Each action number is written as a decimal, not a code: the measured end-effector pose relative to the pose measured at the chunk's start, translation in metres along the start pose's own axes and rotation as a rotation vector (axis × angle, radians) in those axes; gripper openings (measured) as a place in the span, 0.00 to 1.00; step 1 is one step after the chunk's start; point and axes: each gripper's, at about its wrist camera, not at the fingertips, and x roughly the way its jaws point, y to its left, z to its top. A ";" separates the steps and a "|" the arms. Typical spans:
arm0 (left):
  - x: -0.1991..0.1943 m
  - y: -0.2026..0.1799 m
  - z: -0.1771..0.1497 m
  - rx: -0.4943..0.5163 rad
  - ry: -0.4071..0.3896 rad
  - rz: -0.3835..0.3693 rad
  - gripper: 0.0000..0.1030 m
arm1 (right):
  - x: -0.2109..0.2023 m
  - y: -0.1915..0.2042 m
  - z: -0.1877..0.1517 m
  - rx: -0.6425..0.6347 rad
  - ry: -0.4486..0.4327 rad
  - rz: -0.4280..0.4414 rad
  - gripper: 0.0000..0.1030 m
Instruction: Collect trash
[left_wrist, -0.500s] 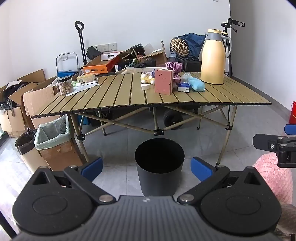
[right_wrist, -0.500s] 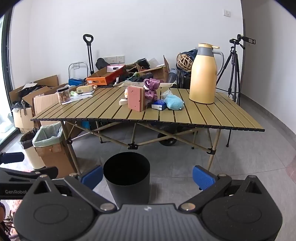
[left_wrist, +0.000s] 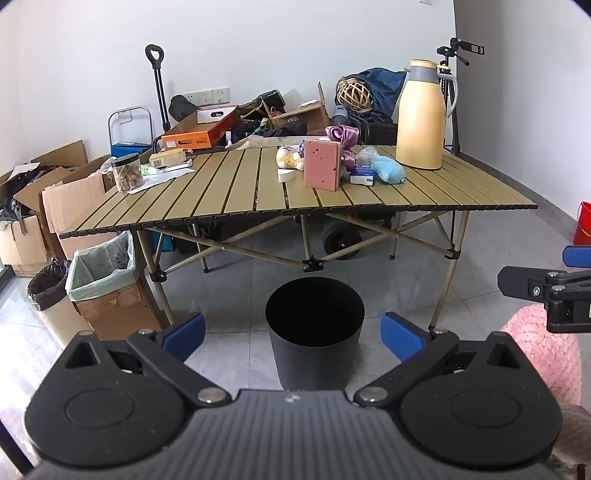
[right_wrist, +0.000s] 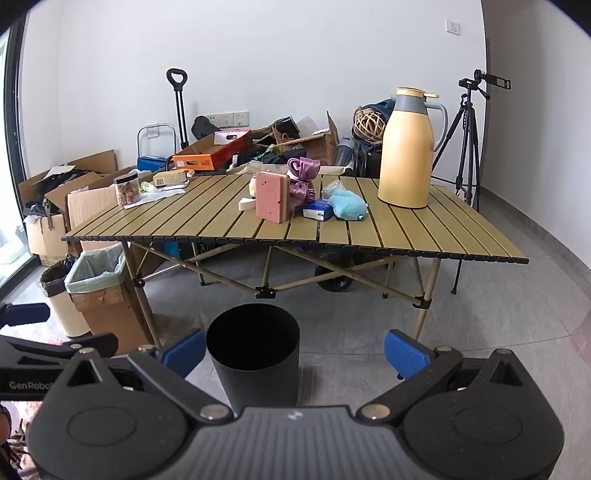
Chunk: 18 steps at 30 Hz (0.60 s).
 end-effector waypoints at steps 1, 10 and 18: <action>0.000 0.001 0.000 0.000 0.000 -0.001 1.00 | 0.001 0.001 0.000 -0.001 -0.001 0.000 1.00; 0.001 0.000 0.000 -0.001 -0.005 -0.002 1.00 | 0.001 0.001 -0.001 -0.002 -0.001 0.000 1.00; 0.000 0.000 0.001 -0.001 -0.006 -0.003 1.00 | 0.001 0.001 -0.001 -0.003 -0.002 0.000 1.00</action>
